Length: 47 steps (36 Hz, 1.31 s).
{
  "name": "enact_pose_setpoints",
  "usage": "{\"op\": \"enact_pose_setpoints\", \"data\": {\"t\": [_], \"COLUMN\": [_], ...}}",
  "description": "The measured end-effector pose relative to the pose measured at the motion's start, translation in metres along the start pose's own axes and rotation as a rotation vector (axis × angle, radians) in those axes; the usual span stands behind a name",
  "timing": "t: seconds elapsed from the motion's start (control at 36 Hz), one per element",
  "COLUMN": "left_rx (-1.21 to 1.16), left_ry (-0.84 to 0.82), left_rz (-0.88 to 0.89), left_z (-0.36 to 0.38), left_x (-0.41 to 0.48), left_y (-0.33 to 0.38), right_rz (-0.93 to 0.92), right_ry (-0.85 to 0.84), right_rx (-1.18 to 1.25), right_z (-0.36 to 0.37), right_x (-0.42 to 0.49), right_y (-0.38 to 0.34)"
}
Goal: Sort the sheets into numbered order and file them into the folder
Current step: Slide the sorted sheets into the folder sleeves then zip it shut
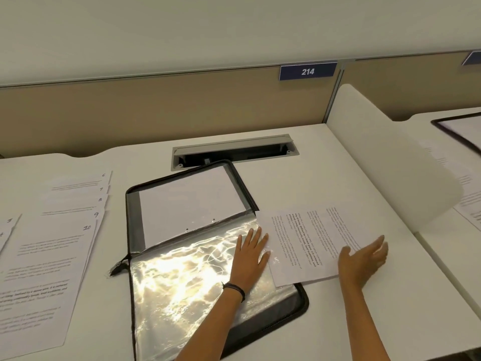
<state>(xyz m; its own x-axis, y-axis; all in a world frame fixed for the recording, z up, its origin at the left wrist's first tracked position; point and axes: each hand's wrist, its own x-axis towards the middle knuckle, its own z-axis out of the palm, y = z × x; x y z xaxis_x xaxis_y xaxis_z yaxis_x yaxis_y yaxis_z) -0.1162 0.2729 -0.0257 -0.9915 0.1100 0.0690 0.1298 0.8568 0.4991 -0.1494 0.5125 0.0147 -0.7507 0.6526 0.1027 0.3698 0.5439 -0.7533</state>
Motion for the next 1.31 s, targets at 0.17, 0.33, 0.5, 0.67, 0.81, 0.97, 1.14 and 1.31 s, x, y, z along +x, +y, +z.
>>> {"op": "enact_pose_setpoints", "data": {"t": [0.17, 0.33, 0.5, 0.67, 0.81, 0.97, 1.14, 1.31], "left_rx": [0.011, -0.02, -0.101, -0.132, -0.133, -0.201, -0.207, -0.232], "left_ry": [-0.017, 0.018, 0.143, 0.14, 0.114, 0.138, 0.159, 0.176], "left_rz": [0.018, 0.001, -0.008, -0.114, -0.157, -0.183, -0.18, -0.18], "left_z": [-0.003, -0.011, -0.016, -0.021, -0.023, -0.024, -0.028, -0.029], "left_x": [-0.002, 0.001, 0.016, 0.032, 0.039, 0.039, 0.042, 0.042], "left_y": [0.006, 0.009, -0.001, -0.009, -0.015, -0.017, -0.016, -0.016], "right_rz": [-0.225, -0.435, -0.57, -0.589, -0.563, -0.608, -0.687, -0.666], "right_ry": [-0.013, -0.252, -0.715, -0.911, -0.94, -0.942, -0.977, -1.007], "right_rx": [-0.139, -0.033, 0.068, -0.073, -0.089, -0.129, -0.252, -0.25], "right_z": [0.02, 0.043, 0.065, 0.086, 0.096, 0.105, 0.111, 0.111], "right_x": [-0.02, -0.035, -0.023, -0.005, 0.007, 0.017, 0.021, 0.022], "right_y": [-0.015, -0.038, -0.063, -0.081, -0.088, -0.097, -0.099, -0.109]}}
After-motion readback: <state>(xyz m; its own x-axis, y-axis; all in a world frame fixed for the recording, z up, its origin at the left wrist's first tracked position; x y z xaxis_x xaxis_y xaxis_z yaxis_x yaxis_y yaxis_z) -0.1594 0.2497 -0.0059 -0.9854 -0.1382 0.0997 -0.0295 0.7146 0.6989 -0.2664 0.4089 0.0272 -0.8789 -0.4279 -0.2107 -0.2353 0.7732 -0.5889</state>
